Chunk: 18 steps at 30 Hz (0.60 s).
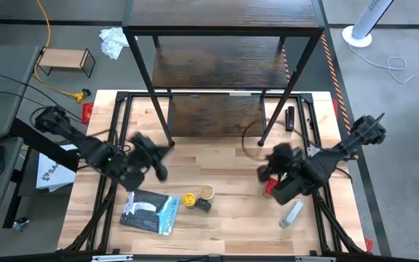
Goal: Shelf spices
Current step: Put the gold seasoning bottle on the shelf
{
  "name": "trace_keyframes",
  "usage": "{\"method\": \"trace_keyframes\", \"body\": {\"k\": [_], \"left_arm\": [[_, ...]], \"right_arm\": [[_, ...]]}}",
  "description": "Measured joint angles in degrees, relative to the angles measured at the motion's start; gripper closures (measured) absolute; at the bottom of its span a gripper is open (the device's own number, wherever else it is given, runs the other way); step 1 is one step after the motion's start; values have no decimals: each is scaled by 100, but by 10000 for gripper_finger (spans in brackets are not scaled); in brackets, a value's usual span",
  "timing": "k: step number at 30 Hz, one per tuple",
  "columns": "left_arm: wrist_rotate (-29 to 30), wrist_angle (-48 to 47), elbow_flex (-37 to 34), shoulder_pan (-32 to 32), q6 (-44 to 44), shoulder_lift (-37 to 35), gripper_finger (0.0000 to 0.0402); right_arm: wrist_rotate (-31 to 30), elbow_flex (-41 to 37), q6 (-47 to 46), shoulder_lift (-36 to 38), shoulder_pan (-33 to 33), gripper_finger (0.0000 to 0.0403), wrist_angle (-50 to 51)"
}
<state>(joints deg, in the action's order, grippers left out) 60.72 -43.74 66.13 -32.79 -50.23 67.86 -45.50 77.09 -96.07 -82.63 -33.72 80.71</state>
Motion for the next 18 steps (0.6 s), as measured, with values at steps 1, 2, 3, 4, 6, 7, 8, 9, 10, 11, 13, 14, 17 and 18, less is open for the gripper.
{"method": "trace_keyframes", "body": {"k": [1, 2, 3, 4, 6, 7, 8, 9, 10, 11, 13, 14, 17, 18], "left_arm": [[273, -413, -5, 52, -351, -125, 401], [452, -885, -9, 130, -832, -222, 402], [542, -1353, -9, 224, -1332, -298, 401], [589, -1899, -9, 317, -1890, -359, 402], [662, -2837, -109, 513, -2964, -437, 402], [694, -3227, -188, 620, -3499, -453, 402], [718, -3572, -274, 698, -4015, -470, 402], [766, -3860, -389, 768, -4547, -489, 402], [867, -4080, -507, 829, -5041, -521, 402], [984, -4272, -620, 873, -5535, -543, 402], [1230, -4550, -818, 977, -6470, -594, 402], [1317, -4612, -910, 1032, -6810, -625, 402], [1327, -4588, -1015, 1317, -6846, -747, 401], [1356, -4571, -1019, 1411, -6845, -784, 402]], "right_arm": [[6, 146, -367, -5, 32, 403, 621], [12, 248, -714, -7, 48, 403, 992], [-4, 262, -848, 39, 97, 403, 947], [-79, 161, -835, 161, 180, 403, 810], [-26, -29, -1198, 263, 304, 403, 774], [-28, -101, -1580, 258, 381, 403, 905], [-34, -229, -2050, 223, 424, 403, 952], [-88, -394, -2267, 212, 498, 403, 888], [-94, -507, -2318, 209, 593, 403, 699], [-135, -554, -2347, 187, 706, 403, 414], [-364, -596, -2348, 103, 909, 403, 16], [-433, -600, -2343, 34, 1002, 403, -145], [-564, -547, -2241, -59, 1232, 403, -301], [-600, -511, -2224, -59, 1303, 403, -211]]}}
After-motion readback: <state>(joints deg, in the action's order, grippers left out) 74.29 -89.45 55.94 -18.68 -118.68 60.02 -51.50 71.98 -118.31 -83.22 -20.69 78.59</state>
